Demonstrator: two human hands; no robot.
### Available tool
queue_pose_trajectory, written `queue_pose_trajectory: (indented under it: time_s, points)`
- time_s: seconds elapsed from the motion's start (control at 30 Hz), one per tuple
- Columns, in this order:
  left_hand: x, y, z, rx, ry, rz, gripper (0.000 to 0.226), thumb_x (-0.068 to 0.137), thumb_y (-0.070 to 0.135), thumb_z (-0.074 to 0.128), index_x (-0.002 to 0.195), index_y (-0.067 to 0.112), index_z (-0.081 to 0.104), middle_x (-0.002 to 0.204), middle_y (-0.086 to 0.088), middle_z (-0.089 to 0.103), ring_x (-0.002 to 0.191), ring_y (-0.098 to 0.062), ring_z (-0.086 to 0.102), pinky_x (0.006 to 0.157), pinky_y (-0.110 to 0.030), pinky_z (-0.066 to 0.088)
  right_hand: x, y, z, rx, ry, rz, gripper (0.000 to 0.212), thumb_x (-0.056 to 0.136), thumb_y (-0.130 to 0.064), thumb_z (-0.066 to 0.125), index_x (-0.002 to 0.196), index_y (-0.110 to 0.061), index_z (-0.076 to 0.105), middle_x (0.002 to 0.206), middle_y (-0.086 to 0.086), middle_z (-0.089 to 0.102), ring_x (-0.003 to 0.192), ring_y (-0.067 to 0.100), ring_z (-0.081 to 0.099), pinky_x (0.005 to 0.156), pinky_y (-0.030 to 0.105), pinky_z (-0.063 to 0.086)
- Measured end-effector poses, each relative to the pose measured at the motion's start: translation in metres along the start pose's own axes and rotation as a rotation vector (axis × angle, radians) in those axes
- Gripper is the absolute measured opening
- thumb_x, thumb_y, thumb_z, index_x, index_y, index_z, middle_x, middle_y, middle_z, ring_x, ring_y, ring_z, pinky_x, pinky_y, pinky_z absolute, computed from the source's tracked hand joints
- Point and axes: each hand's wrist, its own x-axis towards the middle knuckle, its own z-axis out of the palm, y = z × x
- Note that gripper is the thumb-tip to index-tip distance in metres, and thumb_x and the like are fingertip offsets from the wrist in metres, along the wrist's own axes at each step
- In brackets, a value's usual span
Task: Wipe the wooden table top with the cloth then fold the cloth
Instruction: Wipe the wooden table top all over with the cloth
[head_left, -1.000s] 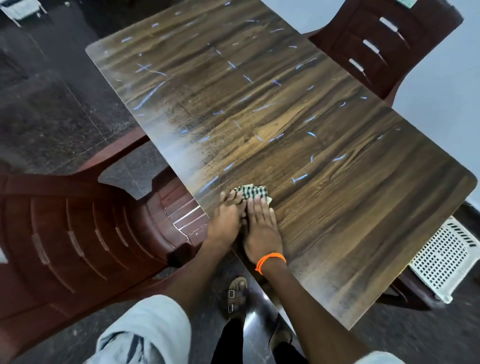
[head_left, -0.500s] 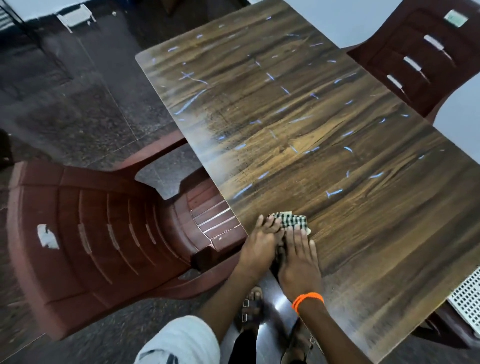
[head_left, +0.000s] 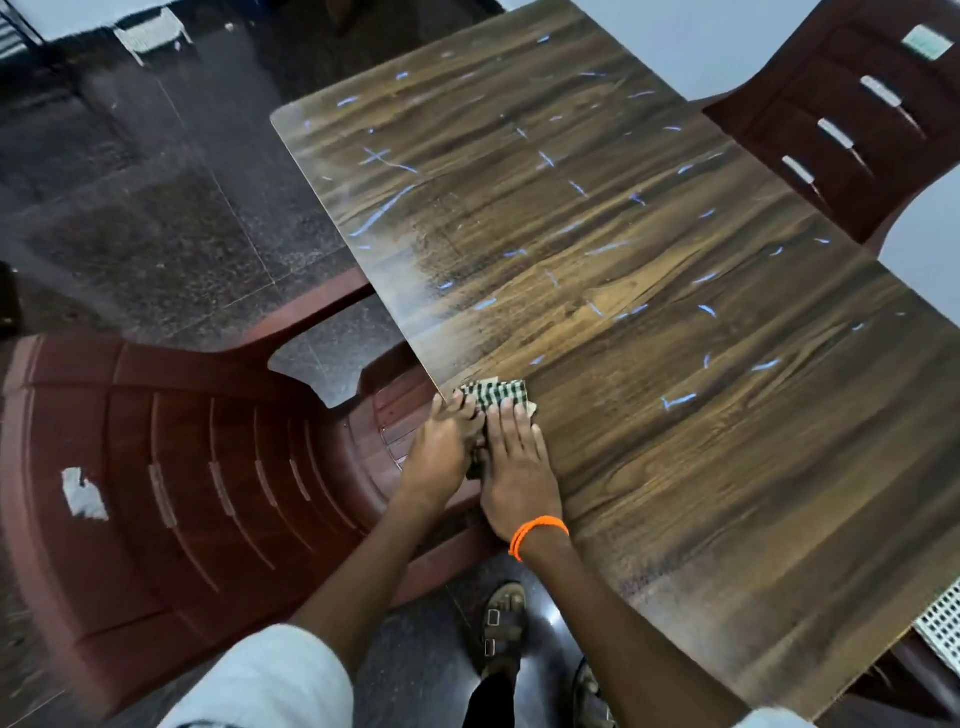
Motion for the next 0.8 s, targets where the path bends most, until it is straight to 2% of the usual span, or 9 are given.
queue_pose_trajectory:
  time_s: [0.07,0.13,0.23,0.37,0.5,0.57,0.67,0.73,0.8]
  points:
    - [-0.020,0.009,0.002,0.024,0.002,0.010,0.041,0.088,0.007,0.053,0.127,0.015,0.063,0.132,-0.011,0.061,0.133,-0.033,0.048,0.118,-0.048,0.020,-0.023,0.002,0.003,0.014,-0.004,-0.018,0.063,0.100,-0.029,0.036,0.156,-0.014,0.012,0.165,0.005,0.004,0.152,0.019,-0.002,0.123,0.042,0.011]
    - [-0.041,0.026,0.006,0.011,0.016,0.039,0.043,0.086,0.016,0.044,0.125,0.016,0.063,0.127,-0.008,0.062,0.132,-0.031,0.050,0.120,-0.047,0.018,-0.048,0.009,0.005,0.013,-0.006,-0.008,0.064,0.098,-0.030,0.037,0.156,-0.016,0.015,0.165,0.002,0.006,0.152,0.016,-0.001,0.122,0.042,0.013]
    - [-0.054,0.058,0.010,-0.068,-0.022,0.113,0.046,0.084,0.018,0.056,0.129,0.016,0.061,0.134,-0.007,0.060,0.138,-0.030,0.044,0.123,-0.048,0.015,-0.079,0.031,-0.001,-0.004,0.030,0.071,0.058,0.099,-0.033,0.033,0.154,-0.016,0.027,0.163,0.001,0.018,0.151,0.015,0.011,0.120,0.042,0.017]
    - [-0.032,0.104,0.019,-0.014,-0.032,0.206,0.042,0.082,0.011,0.060,0.124,0.012,0.067,0.131,-0.012,0.064,0.130,-0.032,0.053,0.115,-0.052,0.028,-0.093,0.069,-0.019,-0.067,0.066,0.179,0.059,0.096,-0.033,0.029,0.152,-0.013,0.032,0.161,0.003,0.025,0.149,0.016,0.020,0.120,0.043,0.018]
    - [0.018,0.127,0.020,0.027,-0.044,0.199,0.045,0.098,0.016,0.039,0.141,0.015,0.049,0.152,-0.008,0.042,0.146,-0.026,0.029,0.125,-0.041,0.005,-0.063,0.096,-0.037,-0.098,0.086,0.261,0.061,0.098,-0.036,0.018,0.155,-0.014,0.020,0.162,0.004,0.019,0.151,0.016,0.014,0.123,0.042,0.011]
    - [0.046,0.124,0.013,0.067,-0.001,0.190,0.044,0.100,0.016,0.036,0.142,0.016,0.047,0.153,-0.004,0.041,0.147,-0.023,0.027,0.124,-0.039,0.003,-0.031,0.104,-0.043,-0.086,0.093,0.278,0.060,0.100,-0.036,0.020,0.156,-0.014,0.017,0.163,0.005,0.018,0.151,0.016,0.011,0.123,0.041,0.009]
    - [0.080,0.108,-0.004,0.024,0.032,0.095,0.037,0.099,0.019,0.040,0.134,0.017,0.054,0.143,-0.006,0.052,0.140,-0.027,0.039,0.121,-0.038,0.019,0.019,0.102,-0.046,-0.055,0.060,0.241,0.062,0.100,-0.028,0.035,0.156,-0.013,0.012,0.164,0.006,0.015,0.152,0.018,0.006,0.123,0.042,0.005]
    - [0.094,0.093,-0.016,-0.002,0.030,-0.041,0.033,0.100,0.019,0.042,0.129,0.016,0.057,0.137,-0.011,0.056,0.132,-0.030,0.049,0.113,-0.037,0.036,0.044,0.094,-0.045,-0.040,0.034,0.197,0.066,0.098,-0.027,0.037,0.156,-0.013,0.009,0.165,0.005,0.011,0.152,0.018,0.002,0.122,0.040,0.001]
    - [0.097,0.078,-0.022,-0.033,0.004,-0.093,0.032,0.099,0.016,0.047,0.128,0.015,0.060,0.138,-0.014,0.055,0.129,-0.030,0.051,0.107,-0.037,0.041,0.056,0.085,-0.042,-0.020,0.021,0.137,0.066,0.097,-0.026,0.036,0.156,-0.015,0.010,0.165,0.004,0.009,0.152,0.018,0.001,0.122,0.039,-0.001]
